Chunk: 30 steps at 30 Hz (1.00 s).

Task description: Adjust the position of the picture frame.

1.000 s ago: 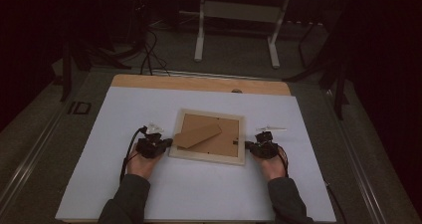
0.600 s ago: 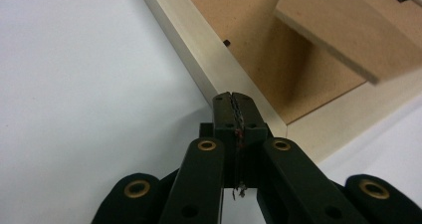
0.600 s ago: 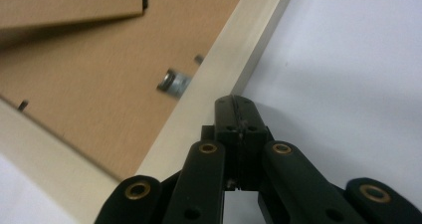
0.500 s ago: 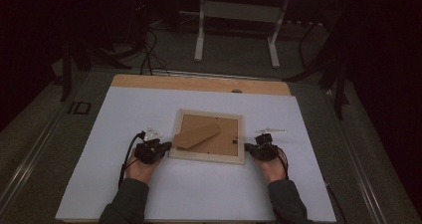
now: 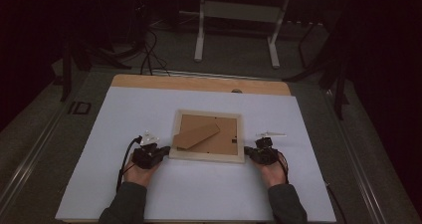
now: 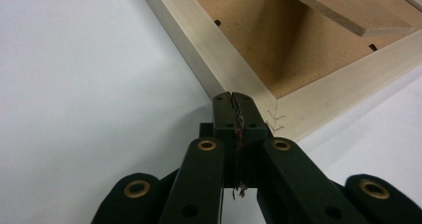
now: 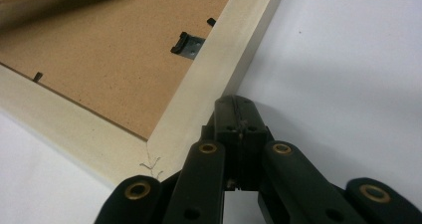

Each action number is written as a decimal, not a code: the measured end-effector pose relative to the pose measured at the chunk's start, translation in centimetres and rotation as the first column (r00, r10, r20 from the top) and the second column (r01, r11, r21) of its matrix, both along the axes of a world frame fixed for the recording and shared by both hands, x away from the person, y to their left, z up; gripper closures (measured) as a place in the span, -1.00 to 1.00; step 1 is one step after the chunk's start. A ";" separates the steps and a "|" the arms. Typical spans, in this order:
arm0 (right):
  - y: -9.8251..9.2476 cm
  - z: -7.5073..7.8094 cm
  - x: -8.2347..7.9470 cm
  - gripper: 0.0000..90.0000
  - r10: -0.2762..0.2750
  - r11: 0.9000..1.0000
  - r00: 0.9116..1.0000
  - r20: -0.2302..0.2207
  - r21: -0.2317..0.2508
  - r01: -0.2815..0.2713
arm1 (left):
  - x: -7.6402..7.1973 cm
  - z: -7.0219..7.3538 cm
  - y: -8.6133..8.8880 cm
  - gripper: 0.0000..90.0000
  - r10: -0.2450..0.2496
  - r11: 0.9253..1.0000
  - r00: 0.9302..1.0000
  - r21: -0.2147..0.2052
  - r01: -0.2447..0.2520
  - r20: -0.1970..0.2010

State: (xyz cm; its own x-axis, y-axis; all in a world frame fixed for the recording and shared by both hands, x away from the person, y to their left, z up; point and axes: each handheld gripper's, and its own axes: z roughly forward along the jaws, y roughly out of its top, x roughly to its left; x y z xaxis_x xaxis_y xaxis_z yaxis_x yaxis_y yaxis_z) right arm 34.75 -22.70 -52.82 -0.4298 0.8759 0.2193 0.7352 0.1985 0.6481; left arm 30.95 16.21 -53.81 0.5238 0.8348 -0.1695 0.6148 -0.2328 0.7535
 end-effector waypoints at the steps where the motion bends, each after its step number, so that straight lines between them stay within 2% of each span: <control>1: 0.0 0.0 0.1 1.00 0.001 1.000 1.000 -0.002 0.004 -0.001 | 0.0 0.0 0.0 1.00 0.001 1.000 1.000 0.002 -0.001 0.001; 11: 0.1 0.0 0.8 1.00 0.007 1.000 1.000 -0.004 0.010 -0.007 | -0.3 0.0 0.1 1.00 -0.001 1.000 1.000 0.001 0.001 0.000; 18: 0.5 -0.1 0.9 1.00 0.001 1.000 1.000 -0.003 0.014 -0.001 | -0.3 0.0 0.5 1.00 0.016 1.000 1.000 0.001 -0.016 -0.001; 30: 1.0 -0.2 1.1 1.00 0.032 0.999 0.999 -0.008 0.043 -0.031 | -0.4 0.0 1.2 1.00 0.044 0.999 0.999 -0.003 -0.044 -0.009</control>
